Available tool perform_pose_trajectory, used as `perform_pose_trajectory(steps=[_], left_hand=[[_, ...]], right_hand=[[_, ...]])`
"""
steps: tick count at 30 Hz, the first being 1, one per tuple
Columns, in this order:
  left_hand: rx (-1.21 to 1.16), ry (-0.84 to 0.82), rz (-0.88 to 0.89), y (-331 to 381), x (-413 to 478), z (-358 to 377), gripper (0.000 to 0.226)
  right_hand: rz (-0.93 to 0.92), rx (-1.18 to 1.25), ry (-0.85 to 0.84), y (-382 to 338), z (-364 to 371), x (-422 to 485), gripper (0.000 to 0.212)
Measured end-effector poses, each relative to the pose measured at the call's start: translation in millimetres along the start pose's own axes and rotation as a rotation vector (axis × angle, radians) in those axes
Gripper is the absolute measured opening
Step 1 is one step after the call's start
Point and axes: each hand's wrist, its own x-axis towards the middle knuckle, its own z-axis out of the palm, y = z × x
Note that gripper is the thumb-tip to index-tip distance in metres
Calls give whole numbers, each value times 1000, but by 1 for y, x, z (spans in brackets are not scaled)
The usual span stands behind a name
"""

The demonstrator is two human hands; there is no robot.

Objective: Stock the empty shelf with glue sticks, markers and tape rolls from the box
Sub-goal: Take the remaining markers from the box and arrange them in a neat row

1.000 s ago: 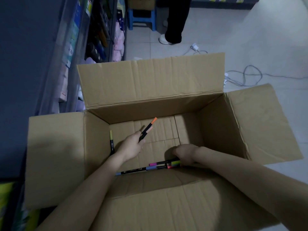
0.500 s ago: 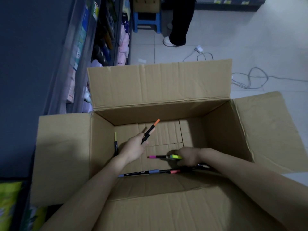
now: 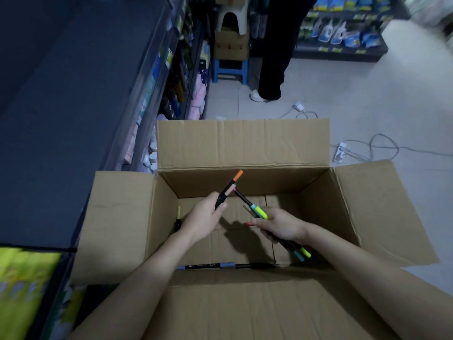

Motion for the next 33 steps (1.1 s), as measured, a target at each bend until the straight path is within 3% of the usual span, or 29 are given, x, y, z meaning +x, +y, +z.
perform_pose_trajectory(steps=[7,12,22,33], left_hand=[[-50,238,84,45,-35,-23,24],[-137,414,144,79,-73,-46,14],[-232,798,153,116,-161,-76,15],[-315,1165,92,76,-272,-97,19]], right_hand=[[-224,-128,70,-33,-9,-35,16],[-362,-135,86,-67,-10,-64,17],[-657,-125,45,-145,35,-127,20],[-912,-187,-179,-188,144,-180,25]])
